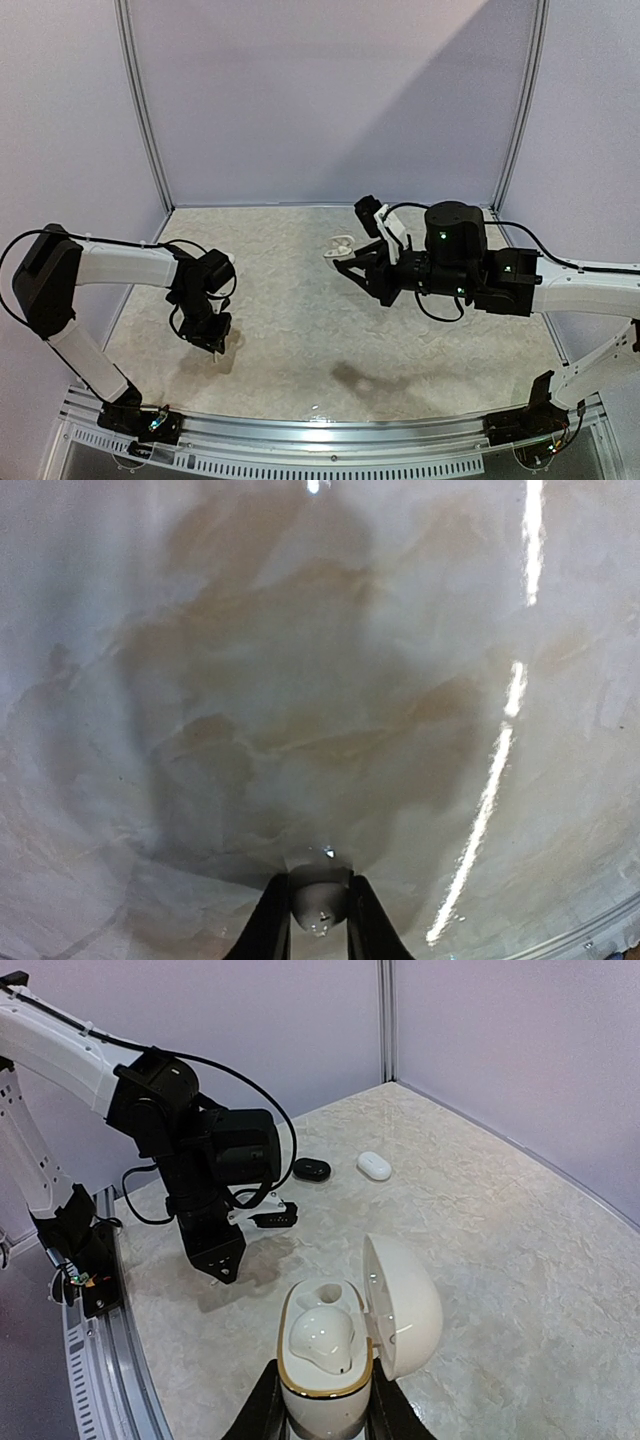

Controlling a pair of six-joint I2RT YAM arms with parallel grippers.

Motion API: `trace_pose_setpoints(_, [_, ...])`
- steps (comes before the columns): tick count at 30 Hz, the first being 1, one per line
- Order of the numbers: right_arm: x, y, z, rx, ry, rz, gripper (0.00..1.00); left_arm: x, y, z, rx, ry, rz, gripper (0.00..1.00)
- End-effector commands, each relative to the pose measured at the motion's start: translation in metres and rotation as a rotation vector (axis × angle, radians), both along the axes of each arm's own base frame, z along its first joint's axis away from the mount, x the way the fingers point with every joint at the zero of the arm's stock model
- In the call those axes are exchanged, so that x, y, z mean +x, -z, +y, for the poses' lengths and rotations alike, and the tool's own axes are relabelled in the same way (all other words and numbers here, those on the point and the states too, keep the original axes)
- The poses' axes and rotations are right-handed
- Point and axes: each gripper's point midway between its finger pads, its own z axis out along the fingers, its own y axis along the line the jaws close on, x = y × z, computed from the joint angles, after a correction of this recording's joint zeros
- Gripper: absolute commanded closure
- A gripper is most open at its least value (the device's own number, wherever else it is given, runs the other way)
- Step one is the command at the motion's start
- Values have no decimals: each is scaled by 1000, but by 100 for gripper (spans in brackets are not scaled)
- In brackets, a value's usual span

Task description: Insert the wireless bluetooth earbuds into the charging case

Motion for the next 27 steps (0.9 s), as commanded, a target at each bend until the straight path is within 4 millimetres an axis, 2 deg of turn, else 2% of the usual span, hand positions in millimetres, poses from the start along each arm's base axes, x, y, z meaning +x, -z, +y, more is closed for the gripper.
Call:
trace_pose_setpoints(1, [-1,-10,-3,6,5,-20,100,14,-16,-8,-17,62,-70,100])
trace_pose_setpoints(5, [0,-15,0,29,-1,-49,100,28,-42,-6,15,163,-125,100])
trace_pose_setpoints(8, [0,-24,4,57,-19,-94,100,49,-81,-13,-5,232,-222,100])
trace_pose_setpoints(10, [0,-33,8,75,-33,-134,100,74,-120,-18,-20,263,-370,100])
trace_pose_setpoints(13, [0,-46,14,108,-56,-194,100,106,-194,-37,-119,312,-635,100])
trace_pose_setpoints(16, [4,-61,21,130,-63,-268,100,120,-272,-53,-231,342,-873,100])
trace_pose_setpoints(19, [6,-80,35,172,-87,-324,100,121,-350,-65,-346,386,-1095,100])
trace_pose_setpoints(22, [10,-99,48,201,-104,-384,100,110,-413,-73,-454,440,-1265,100])
trace_pose_setpoints(24, [15,-109,57,215,-102,-427,100,97,-444,-80,-535,478,-1330,100])
trace_pose_setpoints(27, [22,-122,68,227,-92,-475,100,70,-468,-93,-639,567,-1363,100])
